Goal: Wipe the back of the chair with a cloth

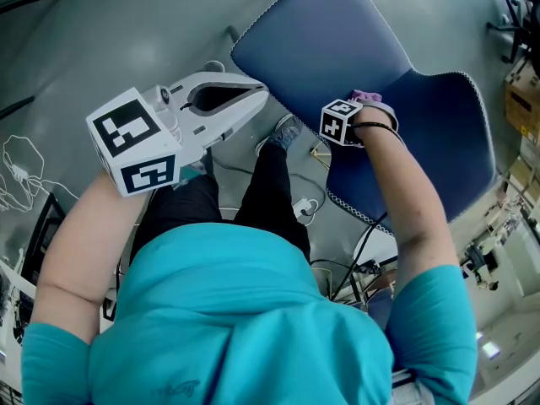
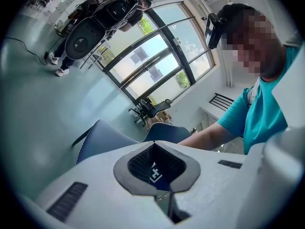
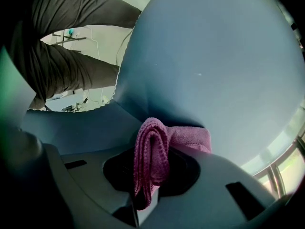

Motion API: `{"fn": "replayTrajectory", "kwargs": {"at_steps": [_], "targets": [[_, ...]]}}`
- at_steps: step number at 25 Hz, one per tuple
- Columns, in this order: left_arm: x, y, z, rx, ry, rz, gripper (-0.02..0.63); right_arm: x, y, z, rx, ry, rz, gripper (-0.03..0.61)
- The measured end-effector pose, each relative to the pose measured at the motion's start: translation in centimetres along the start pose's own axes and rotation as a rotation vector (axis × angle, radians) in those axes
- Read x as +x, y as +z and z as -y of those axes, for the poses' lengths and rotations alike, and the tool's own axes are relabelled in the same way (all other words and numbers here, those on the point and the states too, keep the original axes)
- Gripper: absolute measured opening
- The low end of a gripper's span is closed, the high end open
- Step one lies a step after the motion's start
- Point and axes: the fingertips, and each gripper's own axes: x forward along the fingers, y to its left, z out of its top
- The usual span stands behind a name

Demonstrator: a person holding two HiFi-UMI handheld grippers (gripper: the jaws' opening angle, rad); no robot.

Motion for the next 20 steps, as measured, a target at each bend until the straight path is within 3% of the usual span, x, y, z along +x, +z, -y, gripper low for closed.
{"fn": "replayTrajectory", "kwargs": {"at_steps": [14,20], "targets": [[-0.1,-0.1,0.1,-0.008,-0.007,0.01,-0.006,-0.5,3.9,-5.4,-0.081,0.08,0.004,0.06],[-0.3,-0.5,0.0,-0.015,-0.007,0.013,-0.006,-0.9,7.1,-9.7,-0.126,0.185,0.028,0.06]]}}
